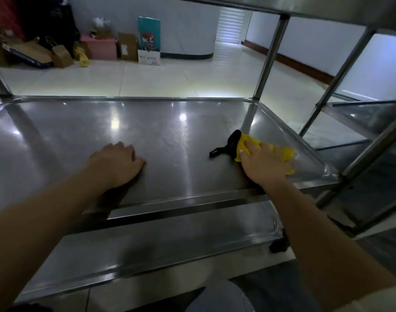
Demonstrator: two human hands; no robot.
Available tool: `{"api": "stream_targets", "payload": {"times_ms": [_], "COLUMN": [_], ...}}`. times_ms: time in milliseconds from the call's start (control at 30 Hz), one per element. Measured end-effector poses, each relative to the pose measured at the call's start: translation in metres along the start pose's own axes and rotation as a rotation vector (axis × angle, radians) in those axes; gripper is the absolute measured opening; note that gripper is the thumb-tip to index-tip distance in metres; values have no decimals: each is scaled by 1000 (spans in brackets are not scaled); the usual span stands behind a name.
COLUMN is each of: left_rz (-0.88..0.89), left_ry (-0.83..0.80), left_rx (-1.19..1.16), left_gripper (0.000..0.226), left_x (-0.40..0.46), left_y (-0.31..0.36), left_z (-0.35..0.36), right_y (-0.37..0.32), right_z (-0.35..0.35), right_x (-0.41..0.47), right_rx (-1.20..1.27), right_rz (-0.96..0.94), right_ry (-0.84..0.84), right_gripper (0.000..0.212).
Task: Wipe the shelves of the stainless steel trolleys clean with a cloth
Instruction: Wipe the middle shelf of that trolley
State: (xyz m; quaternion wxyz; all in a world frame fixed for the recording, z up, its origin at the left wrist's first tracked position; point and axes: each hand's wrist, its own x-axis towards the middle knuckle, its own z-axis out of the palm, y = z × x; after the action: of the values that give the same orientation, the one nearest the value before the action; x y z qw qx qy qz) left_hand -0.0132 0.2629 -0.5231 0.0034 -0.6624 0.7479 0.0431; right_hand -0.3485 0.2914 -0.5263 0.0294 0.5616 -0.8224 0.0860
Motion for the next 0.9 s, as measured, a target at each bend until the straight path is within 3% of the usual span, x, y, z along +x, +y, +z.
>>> {"api": "stream_targets", "payload": {"times_ms": [67,167,367,533,733,833,900], "left_rz": [66,29,25,14,4,13,8], "left_ry": [29,66,148,170,181,181,176], "left_rx": [-18,17,7,-34,-32,-22,-17], "left_gripper": [48,64,69,74,76,74,74], "left_x": [-1,-3,1,3,12,16,17], "left_y": [40,89,80,82,87,92,92], "left_z": [7,22,35,35,36,35,34], "right_y": [-29,-63,-55,-16,92,92,83], "right_z": [2,13,18,14,8,-1,-10], "right_x": [-5,-12,35,99,126,111,90], "right_rx": [17,20,76,-13,-149,-100,-106], "right_rz": [-16,-239,-551,-417,-118,-48,-115], "right_ry": [-8,5,-117,-130,-25,-87,-86], "right_gripper": [45,47,54,59,62,70,77]}}
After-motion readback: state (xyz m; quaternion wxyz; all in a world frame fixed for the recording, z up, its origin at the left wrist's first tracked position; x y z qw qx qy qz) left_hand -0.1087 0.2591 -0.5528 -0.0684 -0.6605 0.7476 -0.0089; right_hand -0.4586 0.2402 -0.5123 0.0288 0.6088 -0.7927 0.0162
